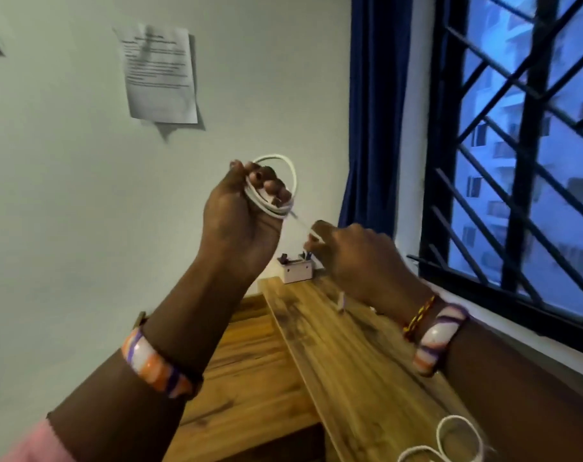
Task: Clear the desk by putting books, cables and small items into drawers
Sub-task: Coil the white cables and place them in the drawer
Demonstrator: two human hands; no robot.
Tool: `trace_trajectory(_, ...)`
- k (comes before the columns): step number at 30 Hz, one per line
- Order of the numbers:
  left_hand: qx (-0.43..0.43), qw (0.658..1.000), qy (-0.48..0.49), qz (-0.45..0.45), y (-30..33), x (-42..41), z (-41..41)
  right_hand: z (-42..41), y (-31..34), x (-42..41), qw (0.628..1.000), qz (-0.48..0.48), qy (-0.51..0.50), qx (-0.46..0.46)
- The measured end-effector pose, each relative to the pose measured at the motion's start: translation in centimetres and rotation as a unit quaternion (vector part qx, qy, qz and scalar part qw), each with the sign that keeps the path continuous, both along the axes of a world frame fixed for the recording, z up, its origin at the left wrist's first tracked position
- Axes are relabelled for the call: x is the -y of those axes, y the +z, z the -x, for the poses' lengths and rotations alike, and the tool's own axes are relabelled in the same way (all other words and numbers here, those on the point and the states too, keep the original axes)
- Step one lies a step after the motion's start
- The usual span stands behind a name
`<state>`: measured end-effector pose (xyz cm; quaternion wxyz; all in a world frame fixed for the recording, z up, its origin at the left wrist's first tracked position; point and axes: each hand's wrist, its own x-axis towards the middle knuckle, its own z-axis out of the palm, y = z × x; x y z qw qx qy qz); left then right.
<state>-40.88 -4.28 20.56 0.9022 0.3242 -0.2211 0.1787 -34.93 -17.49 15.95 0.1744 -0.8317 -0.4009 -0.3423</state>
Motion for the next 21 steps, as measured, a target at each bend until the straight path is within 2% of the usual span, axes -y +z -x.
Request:
trace_trajectory(2, -0.02, 0.99, 0.133, 0.044, 0.5, -2.2, -0.3, 1.4, -0.6, -3.7, 0.999, -0.013, 0.032, 0.024)
trace_trajectory(3, -0.03, 0.977, 0.207, 0.033, 0.6, -3.4, -0.5, 2.1, -0.8, -5.4, 0.998, -0.017, 0.048, 0.036)
trace_trajectory(4, -0.033, 0.957, 0.288, -0.007, 0.4, -4.5, -0.7, 2.6, -0.9, -6.9, 0.997, -0.014, 0.057, 0.047)
trace_trajectory(5, -0.03, 0.917, 0.388, -0.09, 0.1, -5.9, -0.7, 3.1, -0.9, -8.4, 0.997, -0.008, 0.057, 0.058)
trace_trajectory(6, -0.015, 0.843, 0.498, -0.204, -0.4, -7.3, -0.6, 3.5, -0.7, -9.8, 0.996, -0.002, 0.049, 0.068)
trace_trajectory(7, 0.014, 0.739, 0.587, -0.329, -1.0, -8.8, -0.5, 3.9, -0.4, -11.0, 0.996, -0.001, 0.04, 0.08)
trace_trajectory(8, 0.055, 0.631, 0.636, -0.442, -1.6, -10.3, -0.2, 4.2, 0.1, -12.2, 0.996, -0.005, 0.03, 0.089)
trace_trajectory(9, 0.091, 0.537, 0.649, -0.532, -1.9, -11.6, 0.1, 4.4, 0.6, -13.0, 0.995, -0.012, 0.018, 0.092)
trace_trajectory(10, 0.117, 0.464, 0.643, -0.598, -2.2, -13.1, 0.6, 4.7, 1.2, -13.9, 0.995, -0.017, 0.003, 0.096)
trace_trajectory(11, 0.125, 0.425, 0.627, -0.641, -2.2, -14.5, 1.0, 4.8, 1.7, -14.7, 0.994, -0.018, -0.014, 0.11)
trace_trajectory(12, 0.106, 0.423, 0.6, -0.67, -2.0, -15.9, 1.3, 5.0, 2.3, -15.3, 0.99, -0.018, -0.034, 0.133)
trace_trajectory(13, 0.067, 0.468, 0.544, -0.693, -1.5, -17.2, 1.7, 5.2, 2.8, -15.7, 0.985, -0.015, -0.056, 0.163)
trace_trajectory(15, 0.001, 0.647, 0.349, -0.678, -0.7, -18.9, 2.7, 5.6, 3.7, -16.3, 0.97, 0.009, -0.107, 0.22)
trace_trajectory(16, -0.004, 0.722, 0.246, -0.646, -0.5, -19.3, 3.3, 6.0, 4.1, -16.6, 0.96, 0.026, -0.135, 0.243)
trace_trajectory(17, 0.015, 0.768, 0.176, -0.615, -0.3, -19.6, 3.8, 6.5, 4.4, -16.9, 0.951, 0.032, -0.161, 0.262)
trace_trajectory(21, 0.102, 0.869, 0.03, -0.483, 0.5, -18.5, 4.4, 9.0, 6.1, -17.2, 0.93, -0.036, -0.225, 0.288)
